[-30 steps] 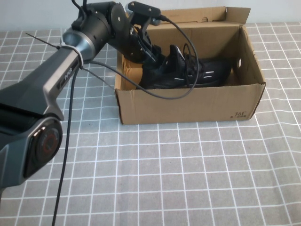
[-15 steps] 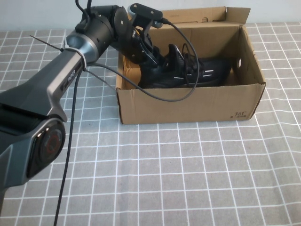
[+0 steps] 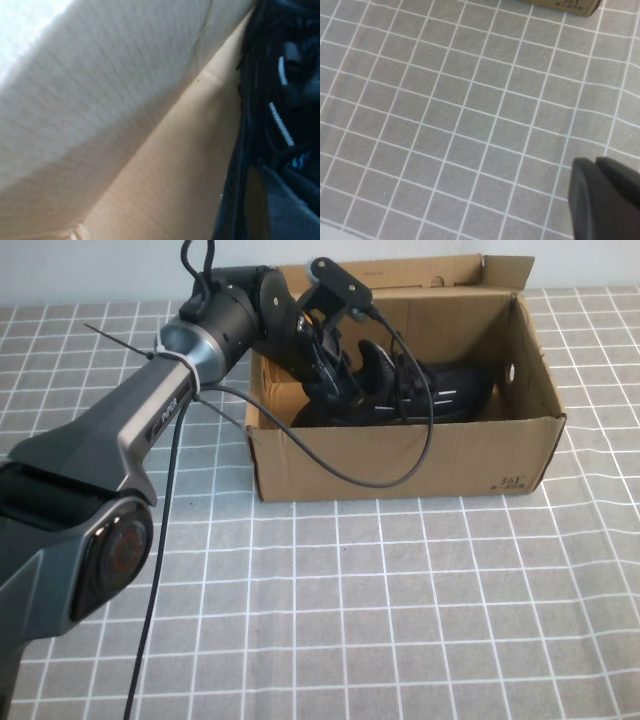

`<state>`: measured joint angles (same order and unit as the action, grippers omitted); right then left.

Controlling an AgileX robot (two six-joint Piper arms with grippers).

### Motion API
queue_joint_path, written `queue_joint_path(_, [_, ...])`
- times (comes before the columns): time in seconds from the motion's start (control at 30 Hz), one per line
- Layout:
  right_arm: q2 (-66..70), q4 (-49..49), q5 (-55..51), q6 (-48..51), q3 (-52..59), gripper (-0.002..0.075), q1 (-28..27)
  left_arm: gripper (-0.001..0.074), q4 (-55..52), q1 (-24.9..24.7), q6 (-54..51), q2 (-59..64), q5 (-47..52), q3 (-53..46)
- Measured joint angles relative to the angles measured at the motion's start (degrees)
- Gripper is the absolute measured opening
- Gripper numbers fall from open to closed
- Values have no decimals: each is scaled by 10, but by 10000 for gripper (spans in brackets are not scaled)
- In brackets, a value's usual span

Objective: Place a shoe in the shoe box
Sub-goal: Place the shoe in the shoe box

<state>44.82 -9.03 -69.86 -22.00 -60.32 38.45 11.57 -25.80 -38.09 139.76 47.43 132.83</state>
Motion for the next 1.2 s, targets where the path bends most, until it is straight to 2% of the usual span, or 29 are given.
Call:
queue_joint_path(0.27, [0,-9,0,0,0,-16,0,0,6,-3,-65,0,-53,0])
queue_joint_path(0.9, [0,-16,7,0,2,-16,0,-1,114,-4,-305,-12,-112,-1])
queue_joint_path(1.03, [0,-16,11,0,20,-16,0,-1,119,-4,-275,-12,-111,-1])
queue_joint_path(1.2, [0,-16,13,0,42,-16,0,8,111,-4,-100,-23,-79,2])
